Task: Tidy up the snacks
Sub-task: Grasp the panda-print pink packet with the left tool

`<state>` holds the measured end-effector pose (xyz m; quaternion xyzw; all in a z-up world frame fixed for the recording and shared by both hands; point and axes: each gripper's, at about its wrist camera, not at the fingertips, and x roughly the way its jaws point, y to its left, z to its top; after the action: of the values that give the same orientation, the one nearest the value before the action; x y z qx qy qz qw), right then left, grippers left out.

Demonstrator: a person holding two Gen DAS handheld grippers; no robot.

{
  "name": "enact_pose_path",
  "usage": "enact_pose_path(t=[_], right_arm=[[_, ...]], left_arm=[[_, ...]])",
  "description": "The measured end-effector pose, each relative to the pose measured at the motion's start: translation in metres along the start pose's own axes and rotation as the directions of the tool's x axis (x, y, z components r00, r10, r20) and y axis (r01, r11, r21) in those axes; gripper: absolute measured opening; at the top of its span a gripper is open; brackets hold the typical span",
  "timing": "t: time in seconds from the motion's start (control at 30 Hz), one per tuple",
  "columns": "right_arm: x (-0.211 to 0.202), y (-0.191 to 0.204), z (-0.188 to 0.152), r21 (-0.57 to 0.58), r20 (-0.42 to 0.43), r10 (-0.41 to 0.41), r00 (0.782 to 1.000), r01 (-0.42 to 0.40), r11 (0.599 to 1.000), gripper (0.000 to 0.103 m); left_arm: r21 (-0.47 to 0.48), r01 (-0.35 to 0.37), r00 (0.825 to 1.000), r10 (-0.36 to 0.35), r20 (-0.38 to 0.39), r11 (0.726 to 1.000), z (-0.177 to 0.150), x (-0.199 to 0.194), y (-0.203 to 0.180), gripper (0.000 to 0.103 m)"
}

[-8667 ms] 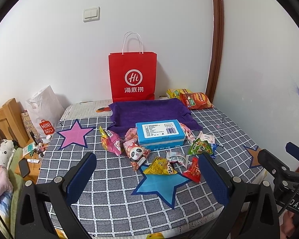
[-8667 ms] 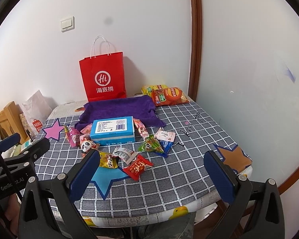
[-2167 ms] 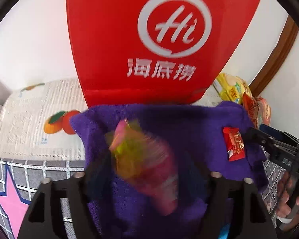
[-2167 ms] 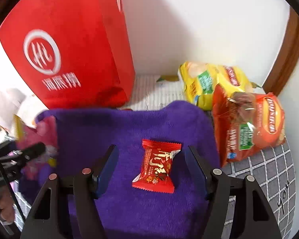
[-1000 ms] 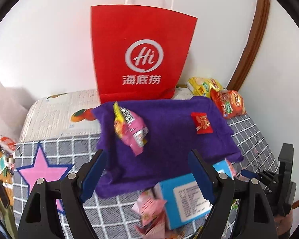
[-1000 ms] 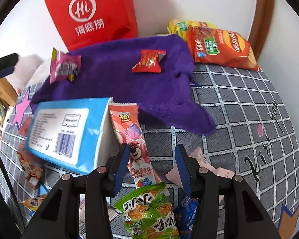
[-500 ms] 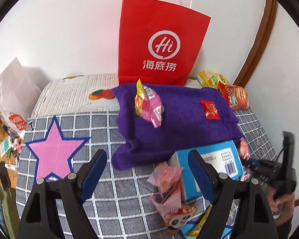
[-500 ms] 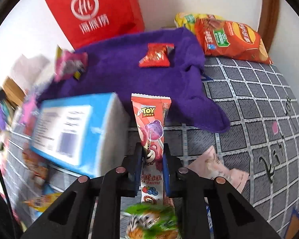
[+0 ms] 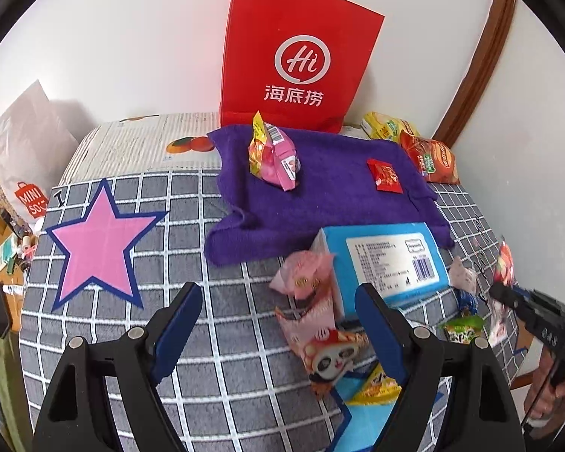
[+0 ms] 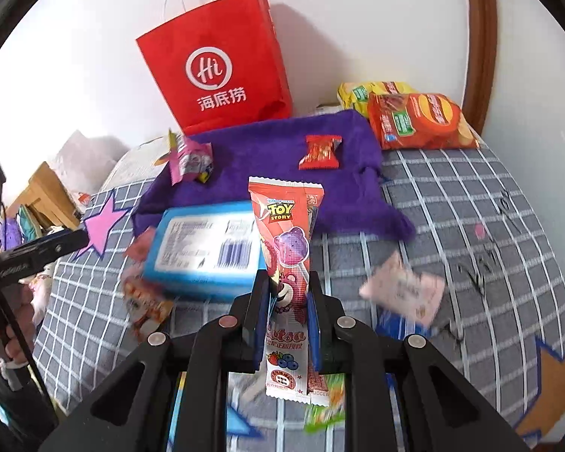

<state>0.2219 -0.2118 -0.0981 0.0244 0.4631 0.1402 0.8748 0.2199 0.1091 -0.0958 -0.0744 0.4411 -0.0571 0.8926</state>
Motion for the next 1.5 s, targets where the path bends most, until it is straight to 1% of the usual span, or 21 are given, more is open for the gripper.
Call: enact_pose_path(t=[0.1, 0.2, 0.3, 0.43, 0.53, 0.57, 0.6, 0.7, 0.83, 0.93, 1.03, 1.2, 1.37, 1.5], right_arm=[[-0.008, 0.008, -0.021, -0.017, -0.027, -0.009, 1.000, 0.009, 1.000, 0.019], [-0.005, 0.013, -0.047, -0.037, -0.076, -0.038, 0.996, 0.035, 0.999, 0.019], [0.010, 0.014, -0.073, -0.056, -0.130, -0.073, 0.989, 0.067, 0.996, 0.019], [0.030, 0.011, -0.095, -0.046, -0.163, -0.092, 0.982, 0.085, 0.995, 0.020], [0.039, 0.012, -0.106, -0.049, -0.145, -0.087, 0.986, 0.080, 0.996, 0.024], [0.038, 0.013, -0.110, -0.056, -0.114, -0.096, 0.989, 0.090, 0.994, 0.024], [0.037, 0.014, -0.112, -0.061, -0.094, -0.097, 0.991, 0.091, 0.994, 0.026], [0.036, 0.015, -0.117, -0.066, -0.059, -0.087, 0.994, 0.083, 0.994, 0.032], [0.036, 0.013, -0.124, -0.075, 0.008, -0.090, 0.996, 0.091, 0.993, 0.030], [0.036, 0.008, -0.126, -0.046, 0.045, -0.087, 0.995, 0.089, 0.995, 0.027], [0.036, 0.007, -0.124, -0.043, 0.050, -0.081, 0.995, 0.083, 0.996, 0.027], [0.038, 0.010, -0.129, -0.054, 0.102, -0.098, 0.990, 0.104, 0.993, 0.027], [0.037, 0.003, -0.130, -0.011, 0.119, -0.066, 0.991, 0.068, 0.998, 0.027], [0.036, 0.000, -0.131, -0.005, 0.126, -0.045, 0.991, 0.046, 0.999, 0.027]], left_arm=[[-0.004, 0.014, 1.000, -0.014, -0.002, 1.000, -0.009, -0.003, -0.002, 0.082], [0.000, 0.028, 1.000, -0.028, -0.009, 1.000, -0.019, -0.005, -0.006, 0.082], [0.009, 0.030, 1.000, -0.030, -0.009, 1.000, -0.028, -0.007, -0.010, 0.082], [0.009, 0.025, 1.000, -0.024, -0.015, 1.000, -0.038, -0.008, -0.010, 0.082], [0.000, 0.015, 1.000, -0.015, -0.022, 1.000, -0.048, -0.009, -0.007, 0.082], [-0.005, 0.014, 1.000, -0.014, -0.025, 1.000, -0.049, -0.009, -0.005, 0.082], [-0.012, 0.015, 1.000, -0.016, -0.025, 1.000, -0.052, -0.009, -0.004, 0.082], [-0.023, 0.014, 1.000, -0.014, -0.024, 1.000, -0.057, -0.012, -0.002, 0.082], [-0.021, 0.008, 1.000, -0.008, -0.016, 1.000, -0.062, -0.013, -0.004, 0.081], [-0.026, -0.007, 1.000, 0.007, -0.012, 1.000, -0.064, -0.010, -0.005, 0.081], [-0.028, -0.005, 1.000, 0.005, -0.013, 1.000, -0.065, -0.005, -0.005, 0.081], [-0.016, -0.001, 1.000, 0.000, -0.016, 1.000, -0.060, 0.005, -0.007, 0.081], [-0.042, 0.026, 0.999, -0.027, -0.026, 0.999, -0.053, 0.016, -0.009, 0.081], [-0.073, 0.028, 0.999, -0.031, -0.045, 0.997, -0.046, 0.034, -0.012, 0.081]])
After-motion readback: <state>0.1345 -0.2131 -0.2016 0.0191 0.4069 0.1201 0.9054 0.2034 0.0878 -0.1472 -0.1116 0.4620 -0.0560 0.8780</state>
